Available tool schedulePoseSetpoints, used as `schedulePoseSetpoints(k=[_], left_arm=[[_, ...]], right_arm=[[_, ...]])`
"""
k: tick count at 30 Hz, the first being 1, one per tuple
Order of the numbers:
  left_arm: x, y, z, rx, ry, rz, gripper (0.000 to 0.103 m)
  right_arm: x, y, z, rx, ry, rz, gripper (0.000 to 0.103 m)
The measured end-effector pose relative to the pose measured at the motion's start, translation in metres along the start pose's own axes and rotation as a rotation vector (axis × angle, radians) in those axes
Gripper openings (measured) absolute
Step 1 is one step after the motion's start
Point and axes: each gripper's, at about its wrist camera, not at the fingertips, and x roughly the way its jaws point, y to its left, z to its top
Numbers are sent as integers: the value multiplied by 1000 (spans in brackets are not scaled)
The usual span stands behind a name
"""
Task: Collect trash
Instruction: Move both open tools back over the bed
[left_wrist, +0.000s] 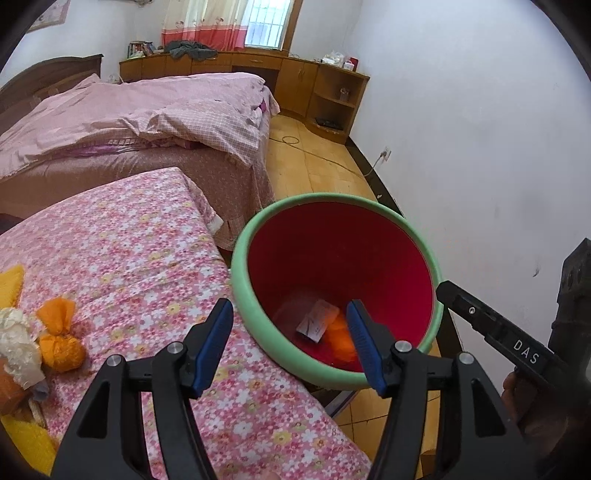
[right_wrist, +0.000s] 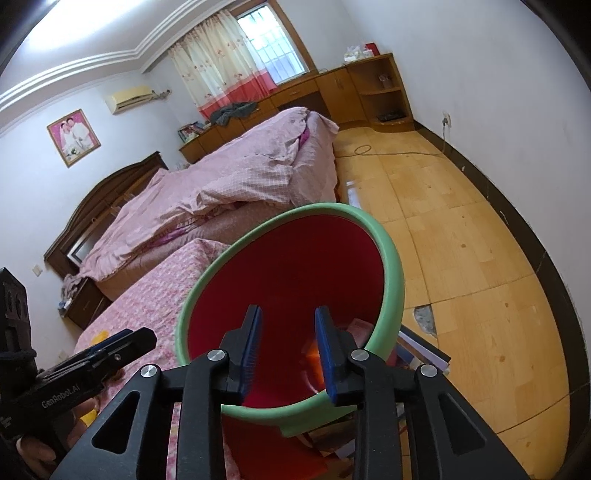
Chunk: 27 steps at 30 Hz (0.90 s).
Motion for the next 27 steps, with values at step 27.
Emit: schedulePoseSetpoints(k=[27], left_arm=[[-120, 86, -62, -199, -68, 181, 64]], right_arm=[[-47, 76, -43, -75, 31, 118, 38]])
